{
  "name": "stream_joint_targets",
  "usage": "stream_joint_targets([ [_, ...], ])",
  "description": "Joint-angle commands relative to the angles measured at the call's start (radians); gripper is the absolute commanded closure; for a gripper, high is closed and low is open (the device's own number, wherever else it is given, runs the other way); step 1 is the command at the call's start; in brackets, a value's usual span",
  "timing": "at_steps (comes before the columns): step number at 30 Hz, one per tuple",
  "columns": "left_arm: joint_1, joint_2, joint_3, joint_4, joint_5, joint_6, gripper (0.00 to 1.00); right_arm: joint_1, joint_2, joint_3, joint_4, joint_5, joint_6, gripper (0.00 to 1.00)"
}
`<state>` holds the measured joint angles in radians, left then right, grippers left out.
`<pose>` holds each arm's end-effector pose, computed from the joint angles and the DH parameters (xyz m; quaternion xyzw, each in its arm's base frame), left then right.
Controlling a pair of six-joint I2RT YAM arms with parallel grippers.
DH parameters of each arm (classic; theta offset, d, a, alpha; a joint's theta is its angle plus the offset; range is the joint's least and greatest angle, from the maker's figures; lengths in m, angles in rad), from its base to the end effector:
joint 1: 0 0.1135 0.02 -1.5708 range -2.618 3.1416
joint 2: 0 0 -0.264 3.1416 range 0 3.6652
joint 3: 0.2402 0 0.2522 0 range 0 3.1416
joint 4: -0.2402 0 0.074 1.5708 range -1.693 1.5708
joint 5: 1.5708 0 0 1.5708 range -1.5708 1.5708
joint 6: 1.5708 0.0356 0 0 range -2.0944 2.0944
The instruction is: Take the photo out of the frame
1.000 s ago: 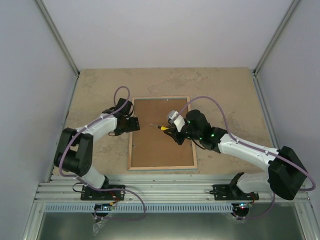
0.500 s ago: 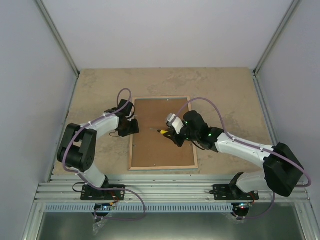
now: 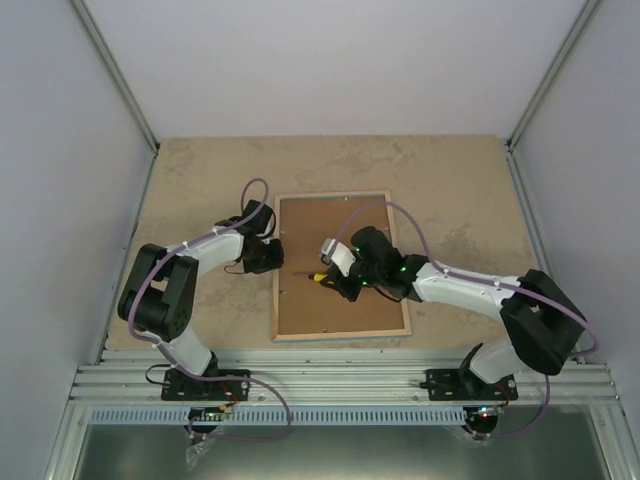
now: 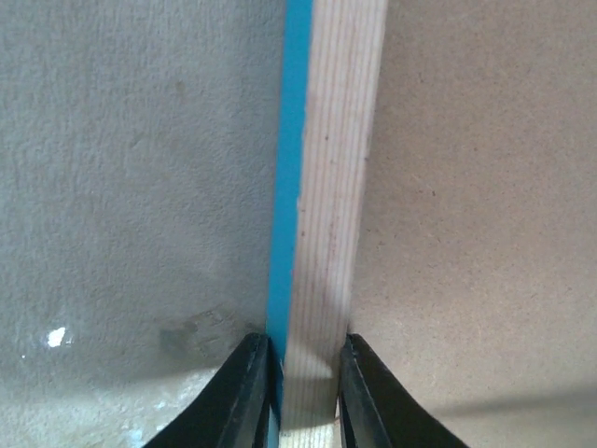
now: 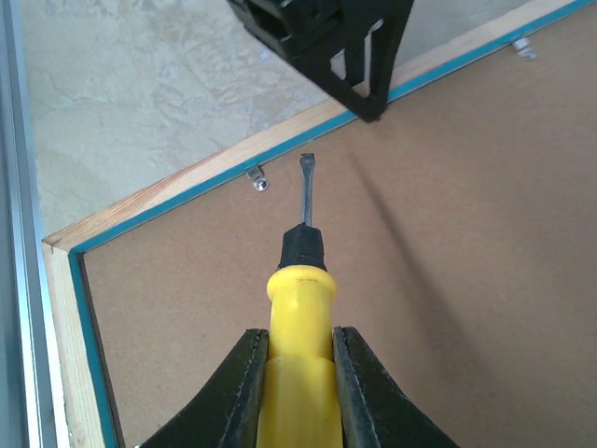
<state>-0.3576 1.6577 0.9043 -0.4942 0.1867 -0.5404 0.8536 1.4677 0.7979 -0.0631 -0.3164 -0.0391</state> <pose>0.2761 -0.1102 0.1493 -0.0747 0.9799 -0.1524 0.1044 0.1903 0.2351 0.1989 -0.4472 0.7861 0.2913 0.3119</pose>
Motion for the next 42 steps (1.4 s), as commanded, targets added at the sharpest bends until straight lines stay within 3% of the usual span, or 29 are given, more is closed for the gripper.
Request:
stream_joint_targets([
  [1,-0.013,0.022,0.019,0.019,0.032,-0.013,0.82,0.024,0.057,0.045,-0.007,-0.035,-0.022,1.00],
  [8,-0.023,0.016,0.015,0.022,0.027,-0.009,0.90,0.057,0.137,0.094,-0.021,-0.041,-0.026,0.99],
  [23,-0.024,0.013,0.006,0.026,0.029,0.001,0.90,0.078,0.260,0.216,-0.112,-0.015,-0.033,0.99],
  [42,-0.024,0.016,0.002,0.027,0.030,-0.003,0.90,0.092,0.265,0.222,-0.164,0.034,-0.044,0.99],
])
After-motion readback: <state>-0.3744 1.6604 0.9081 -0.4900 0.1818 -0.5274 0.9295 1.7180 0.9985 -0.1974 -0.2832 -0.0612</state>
